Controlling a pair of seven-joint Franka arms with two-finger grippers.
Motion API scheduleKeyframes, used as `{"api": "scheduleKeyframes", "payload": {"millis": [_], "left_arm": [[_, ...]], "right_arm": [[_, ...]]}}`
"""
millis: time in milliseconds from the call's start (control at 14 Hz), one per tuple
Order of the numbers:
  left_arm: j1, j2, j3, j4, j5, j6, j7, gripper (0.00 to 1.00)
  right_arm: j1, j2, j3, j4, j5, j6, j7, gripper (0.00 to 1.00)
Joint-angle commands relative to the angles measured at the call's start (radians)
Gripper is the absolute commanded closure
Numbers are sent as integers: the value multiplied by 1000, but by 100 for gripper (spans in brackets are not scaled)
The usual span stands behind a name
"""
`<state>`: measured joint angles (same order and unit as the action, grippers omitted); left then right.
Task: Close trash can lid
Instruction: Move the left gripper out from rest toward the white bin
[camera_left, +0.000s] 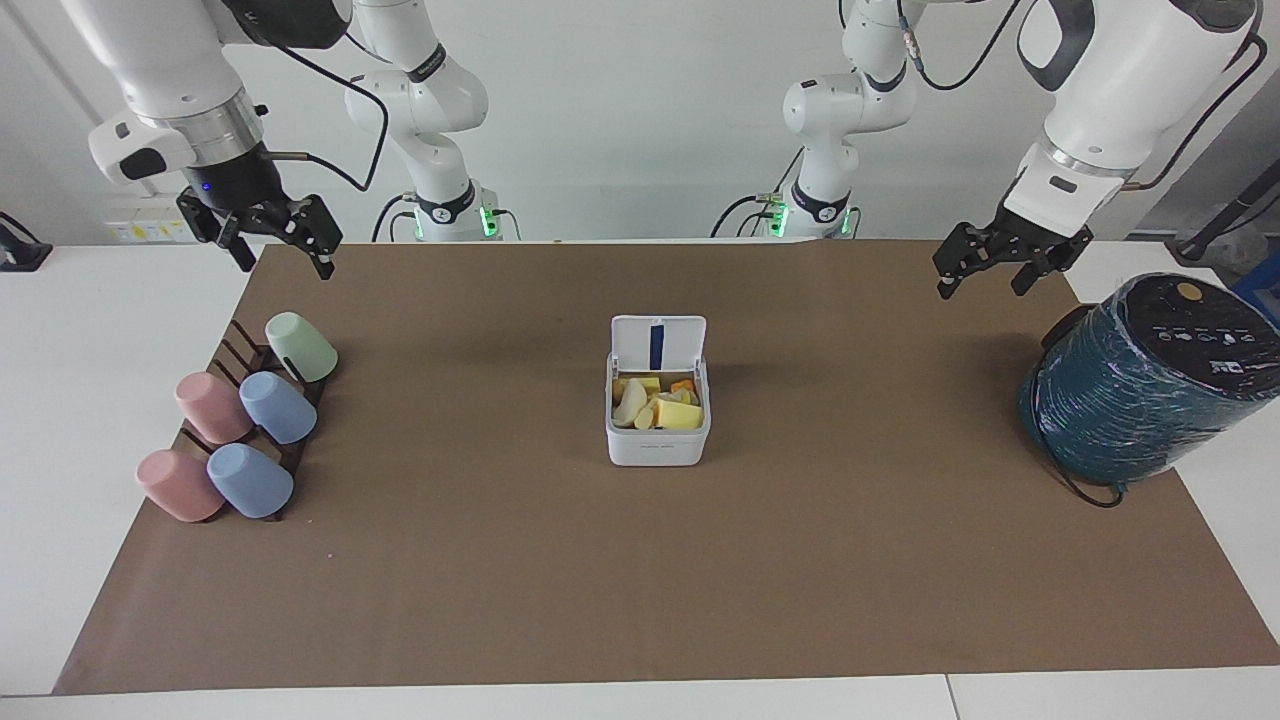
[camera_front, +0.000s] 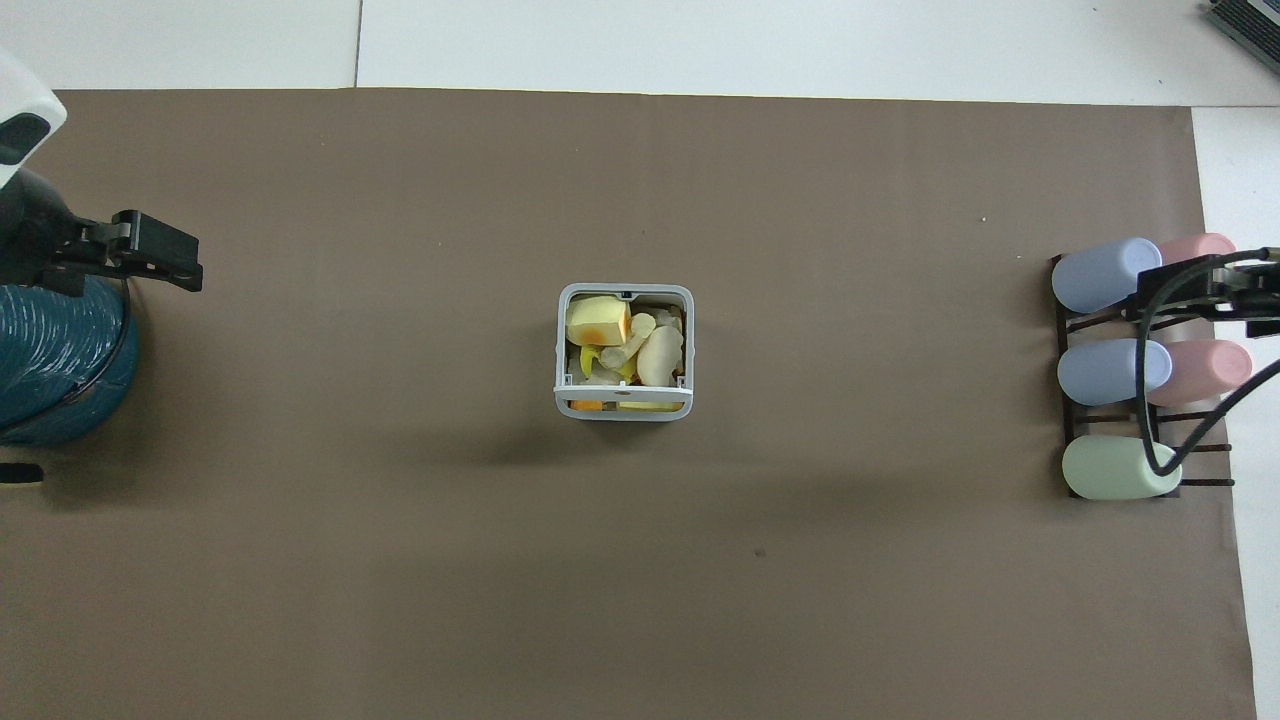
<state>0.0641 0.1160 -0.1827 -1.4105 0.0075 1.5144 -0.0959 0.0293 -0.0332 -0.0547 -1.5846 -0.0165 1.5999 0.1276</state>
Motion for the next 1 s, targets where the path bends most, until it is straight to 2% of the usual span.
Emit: {"api": "scheduleKeyframes", "payload": {"millis": [0, 429, 929], "left_arm": [[9, -33, -6, -42, -15, 7, 16, 0], [-21, -55, -20, -85, -15, 33, -8, 0], [-179, -162, -20, -303, -46, 164, -258, 0]], "right_arm": [[-9, -28, 4, -26, 18, -8, -22, 0], [-9, -27, 4, -26, 18, -8, -22, 0], [-8, -27, 4, -26, 18, -8, -23, 0]]}}
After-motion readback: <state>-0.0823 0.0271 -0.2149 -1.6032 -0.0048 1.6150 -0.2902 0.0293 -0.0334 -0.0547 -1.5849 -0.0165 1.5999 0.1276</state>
